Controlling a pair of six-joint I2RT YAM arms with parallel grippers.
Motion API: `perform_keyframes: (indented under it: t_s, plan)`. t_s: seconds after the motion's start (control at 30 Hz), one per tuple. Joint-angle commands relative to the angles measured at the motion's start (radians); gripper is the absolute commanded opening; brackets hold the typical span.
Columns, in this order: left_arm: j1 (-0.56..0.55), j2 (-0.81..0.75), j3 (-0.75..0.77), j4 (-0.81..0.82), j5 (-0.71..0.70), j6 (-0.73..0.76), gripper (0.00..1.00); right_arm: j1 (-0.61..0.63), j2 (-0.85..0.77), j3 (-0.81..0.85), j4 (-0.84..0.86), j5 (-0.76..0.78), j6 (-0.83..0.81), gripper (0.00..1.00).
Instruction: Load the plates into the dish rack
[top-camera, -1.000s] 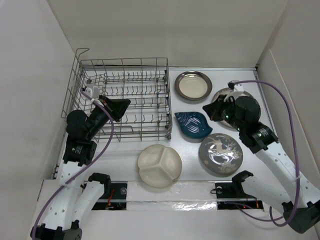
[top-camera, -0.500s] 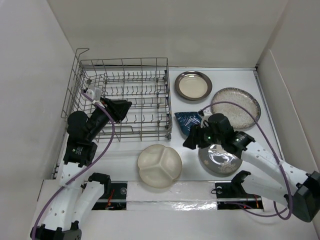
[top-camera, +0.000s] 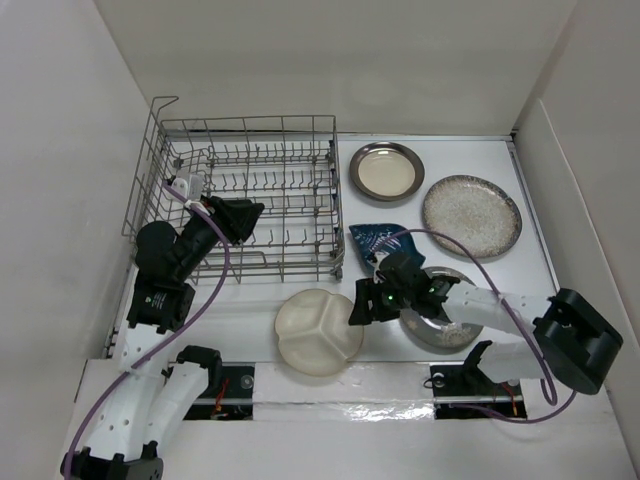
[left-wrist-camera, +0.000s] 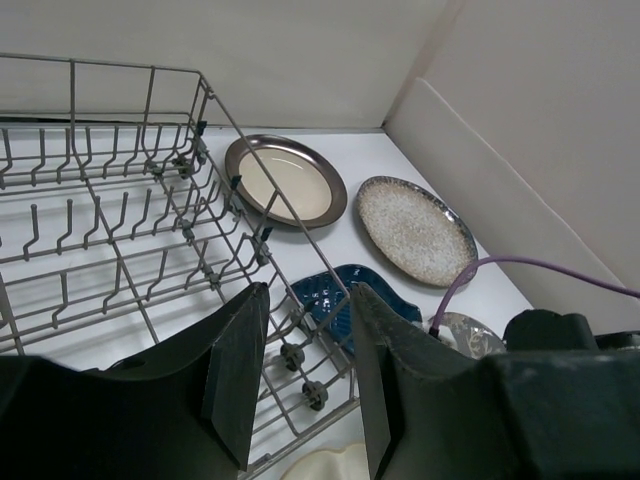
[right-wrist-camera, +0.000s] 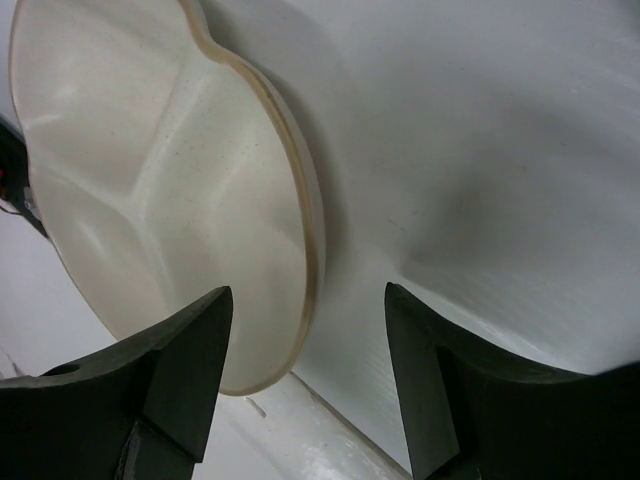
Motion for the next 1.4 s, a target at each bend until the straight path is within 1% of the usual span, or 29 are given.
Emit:
perform_keyframes:
  t_s: [0.0,0.13,0.23,0.3,0.33,0.43,0.47,0.5,0.53,0.57,0.6,0.63,0.67,0.73,0.77,0.8,0.87,0.9,0.97,1.03,1.07,1.1,1.13,1.17,1.2,1.27,1.3,1.33,1.37]
  plan:
    - [-0.007,-0.007,-0.005,0.034,-0.012,0.014,0.35,0.025,0.055,0.013,0.122,0.019,0.029,0.67]
    - [-0.007,-0.005,-0.006,0.032,-0.012,0.016,0.35,0.036,0.111,-0.001,0.195,0.025,0.053,0.6]
    - [-0.007,-0.002,-0.006,0.037,-0.014,0.016,0.35,0.036,0.122,-0.012,0.202,0.078,0.063,0.46]
    - [-0.007,-0.001,-0.006,0.039,-0.009,0.013,0.35,0.036,0.122,-0.022,0.2,0.101,0.066,0.33]
    - [-0.007,0.001,-0.005,0.042,-0.003,0.011,0.35,0.036,0.116,-0.025,0.201,0.107,0.064,0.22]
    - [-0.007,0.005,0.0,0.046,-0.002,0.007,0.35,0.036,0.073,-0.044,0.188,0.1,0.072,0.0]
    - [-0.007,0.007,0.001,0.045,0.0,0.005,0.35,0.046,0.049,-0.045,0.168,0.097,0.069,0.0]
    - [-0.007,0.01,0.006,0.045,0.001,0.002,0.38,0.046,0.018,-0.045,0.151,0.097,0.064,0.0]
    - [-0.007,0.014,0.007,0.048,0.015,0.0,0.4,0.046,-0.02,-0.041,0.052,0.109,0.057,0.0]
    - [-0.007,0.017,0.01,0.048,0.021,-0.004,0.42,0.057,-0.11,-0.021,0.001,0.121,0.041,0.0]
    - [-0.007,0.024,0.026,0.046,0.026,-0.013,0.45,0.057,-0.161,-0.004,-0.053,0.129,0.035,0.0]
    - [-0.007,0.037,0.036,0.033,0.026,-0.019,0.45,0.068,-0.216,0.017,-0.15,0.129,0.024,0.0]
    - [-0.007,0.048,0.05,0.019,0.023,-0.027,0.45,0.068,-0.325,0.071,-0.194,0.124,0.017,0.0]
    - [-0.007,0.082,0.104,-0.021,0.032,-0.041,0.46,0.068,-0.417,0.143,-0.313,0.109,0.0,0.0]
    - [-0.007,0.094,0.122,-0.033,0.043,-0.046,0.46,0.068,-0.478,0.184,-0.341,0.098,-0.008,0.0]
    - [-0.007,0.108,0.162,-0.043,0.055,-0.05,0.46,0.068,-0.502,0.273,-0.364,0.092,-0.009,0.0]
    - [-0.007,0.136,0.199,-0.057,0.089,-0.07,0.46,0.068,-0.528,0.361,-0.394,0.091,-0.029,0.0]
    - [-0.007,0.143,0.226,-0.057,0.096,-0.079,0.47,0.068,-0.527,0.448,-0.392,0.089,-0.04,0.0]
    - [-0.007,0.156,0.25,-0.063,0.106,-0.096,0.47,0.028,-0.507,0.523,-0.362,0.072,-0.081,0.0]
    - [-0.007,0.156,0.276,-0.082,0.097,-0.098,0.51,-0.024,-0.456,0.608,-0.304,0.045,-0.108,0.0]
    - [-0.007,0.154,0.282,-0.083,0.09,-0.095,0.52,-0.045,-0.435,0.626,-0.28,0.029,-0.117,0.0]
    - [-0.007,0.151,0.293,-0.11,0.084,-0.09,0.56,-0.07,-0.41,0.642,-0.254,0.014,-0.137,0.0]
    - [-0.007,0.143,0.299,-0.141,0.071,-0.086,0.58,-0.096,-0.357,0.657,-0.196,-0.022,-0.143,0.0]
    - [-0.007,0.139,0.3,-0.155,0.064,-0.081,0.61,-0.146,-0.327,0.66,-0.167,-0.044,-0.144,0.0]
    - [0.007,0.134,0.302,-0.167,0.06,-0.069,0.66,-0.174,-0.297,0.66,-0.13,-0.072,-0.144,0.0]
    - [0.019,0.12,0.314,-0.239,0.012,-0.044,0.69,-0.239,-0.211,0.662,-0.023,-0.139,-0.128,0.0]
    - [0.03,0.116,0.323,-0.263,-0.009,-0.023,0.72,-0.259,-0.188,0.662,0.022,-0.164,-0.099,0.0]
    - [0.03,0.108,0.326,-0.308,-0.043,-0.013,0.73,-0.277,-0.147,0.665,0.104,-0.203,-0.082,0.0]
    - [0.03,0.105,0.326,-0.325,-0.055,-0.006,0.74,-0.294,-0.125,0.668,0.137,-0.218,-0.053,0.0]
